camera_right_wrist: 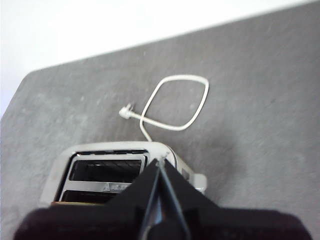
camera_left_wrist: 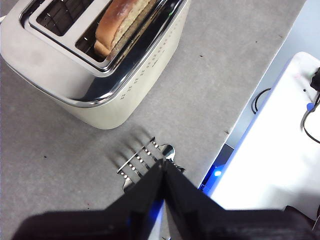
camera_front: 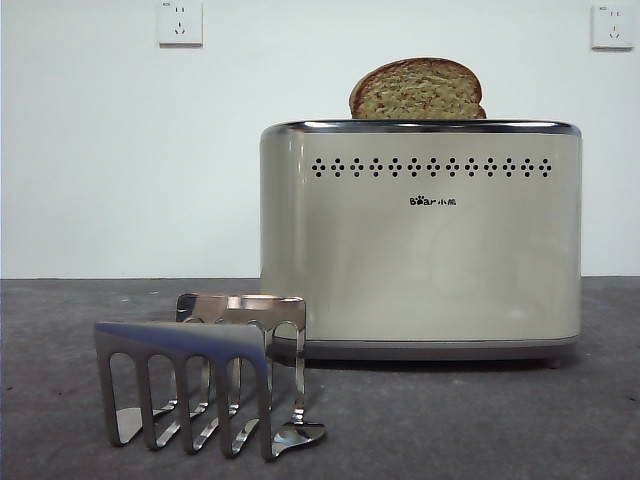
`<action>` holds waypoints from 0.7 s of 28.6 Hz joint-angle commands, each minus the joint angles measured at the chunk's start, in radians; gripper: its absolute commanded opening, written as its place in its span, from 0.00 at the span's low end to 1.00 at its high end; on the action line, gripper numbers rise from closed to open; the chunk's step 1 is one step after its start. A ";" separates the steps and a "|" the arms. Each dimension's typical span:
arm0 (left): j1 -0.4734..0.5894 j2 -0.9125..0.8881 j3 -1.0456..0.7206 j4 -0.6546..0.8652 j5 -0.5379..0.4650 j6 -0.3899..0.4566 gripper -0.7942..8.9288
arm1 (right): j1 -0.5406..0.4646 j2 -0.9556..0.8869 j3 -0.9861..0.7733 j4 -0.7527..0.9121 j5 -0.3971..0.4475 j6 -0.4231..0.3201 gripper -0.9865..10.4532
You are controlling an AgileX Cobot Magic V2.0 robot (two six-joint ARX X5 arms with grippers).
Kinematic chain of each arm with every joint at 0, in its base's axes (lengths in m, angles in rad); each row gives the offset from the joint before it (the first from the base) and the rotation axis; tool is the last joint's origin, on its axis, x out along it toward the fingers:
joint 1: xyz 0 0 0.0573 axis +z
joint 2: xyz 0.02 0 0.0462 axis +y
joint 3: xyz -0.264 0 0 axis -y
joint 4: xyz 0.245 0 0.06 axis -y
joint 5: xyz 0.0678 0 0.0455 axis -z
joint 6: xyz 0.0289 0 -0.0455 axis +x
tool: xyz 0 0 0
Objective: Pick up a slice of bread from the rack,put the bread on the toaster,press the button
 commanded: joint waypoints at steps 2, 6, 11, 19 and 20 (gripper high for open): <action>0.003 -0.005 -0.006 0.003 0.001 0.009 0.08 | 0.001 -0.027 0.090 -0.067 0.025 -0.016 0.09; 0.003 -0.005 -0.006 0.003 0.001 0.009 0.08 | 0.001 -0.029 0.203 -0.202 0.064 -0.016 0.09; 0.004 -0.005 -0.006 0.003 0.000 0.009 0.08 | 0.001 -0.029 0.278 -0.304 0.088 -0.016 0.09; 0.012 -0.007 -0.005 0.003 0.000 0.010 0.08 | 0.001 -0.015 0.282 -0.308 0.108 -0.016 0.09; 0.021 -0.011 -0.005 0.003 0.000 0.011 0.08 | 0.001 -0.009 0.282 -0.308 0.112 -0.016 0.09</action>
